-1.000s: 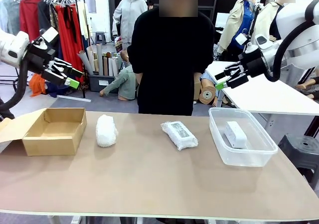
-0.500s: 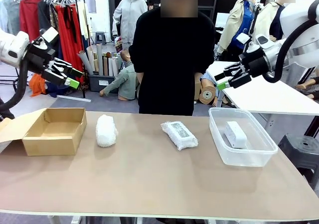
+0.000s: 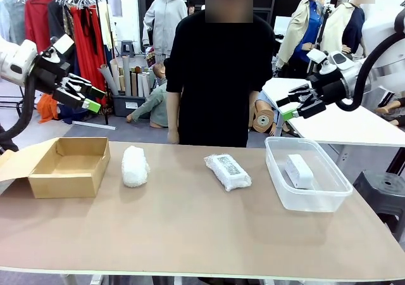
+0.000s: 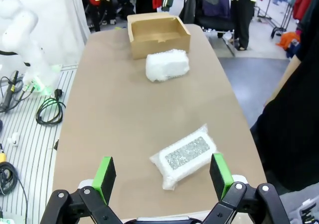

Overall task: Separate and place wrapped and unwrapped clocks.
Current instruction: Pick up the Digital clock indicated by the person.

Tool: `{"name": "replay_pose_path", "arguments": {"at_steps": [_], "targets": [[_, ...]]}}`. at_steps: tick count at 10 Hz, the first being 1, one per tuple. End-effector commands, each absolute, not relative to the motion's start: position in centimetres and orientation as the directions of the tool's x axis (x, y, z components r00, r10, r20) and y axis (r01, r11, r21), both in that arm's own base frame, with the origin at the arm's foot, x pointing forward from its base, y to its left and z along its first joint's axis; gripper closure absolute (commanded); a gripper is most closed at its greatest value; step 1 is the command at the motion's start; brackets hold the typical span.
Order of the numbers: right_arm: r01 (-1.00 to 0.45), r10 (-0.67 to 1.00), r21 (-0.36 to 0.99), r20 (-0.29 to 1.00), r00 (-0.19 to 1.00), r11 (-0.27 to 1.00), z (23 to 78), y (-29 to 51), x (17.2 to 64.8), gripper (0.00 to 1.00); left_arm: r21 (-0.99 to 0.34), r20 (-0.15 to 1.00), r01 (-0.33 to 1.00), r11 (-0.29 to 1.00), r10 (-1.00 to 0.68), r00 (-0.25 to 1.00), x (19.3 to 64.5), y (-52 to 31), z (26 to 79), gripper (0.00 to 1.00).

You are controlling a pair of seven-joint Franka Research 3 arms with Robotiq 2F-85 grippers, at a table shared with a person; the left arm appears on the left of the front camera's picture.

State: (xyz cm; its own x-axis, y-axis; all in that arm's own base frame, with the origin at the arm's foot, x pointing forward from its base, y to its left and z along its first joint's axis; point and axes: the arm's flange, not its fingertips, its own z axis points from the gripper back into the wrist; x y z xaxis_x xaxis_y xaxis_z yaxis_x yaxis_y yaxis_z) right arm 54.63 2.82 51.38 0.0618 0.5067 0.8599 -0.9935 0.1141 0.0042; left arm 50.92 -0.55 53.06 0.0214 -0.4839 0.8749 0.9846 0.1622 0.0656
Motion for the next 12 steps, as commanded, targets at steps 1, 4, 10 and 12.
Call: {"name": "replay_pose_path", "arguments": {"at_steps": [1, 4, 10, 12], "targets": [[-0.993, 0.474, -0.017, 0.88, 0.039, 0.113, 51.35, 3.29, 54.67, 0.0, 0.07, 0.876, 0.985, 0.158, -0.483, 0.016, 50.84, -0.66, 53.22, 0.0], [-0.993, 0.507, 0.004, 0.86, 0.062, 0.114, 51.38, 2.82, 54.63, 0.0, 0.07, 0.876, 0.985, 0.158, -0.483, 0.016, 50.84, -0.66, 53.22, 0.0], [-0.993, 0.507, 0.004, 0.86, 0.062, 0.114, 51.38, 2.82, 54.63, 0.0, 0.07, 0.876, 0.985, 0.158, -0.483, 0.016, 50.84, -0.66, 53.22, 0.0], [-0.993, 0.507, 0.004, 0.86, 0.062, 0.114, 51.38, 2.82, 54.63, 0.0, 0.07, 0.876, 0.985, 0.158, -0.483, 0.016, 50.84, -0.66, 53.22, 0.0]]}}
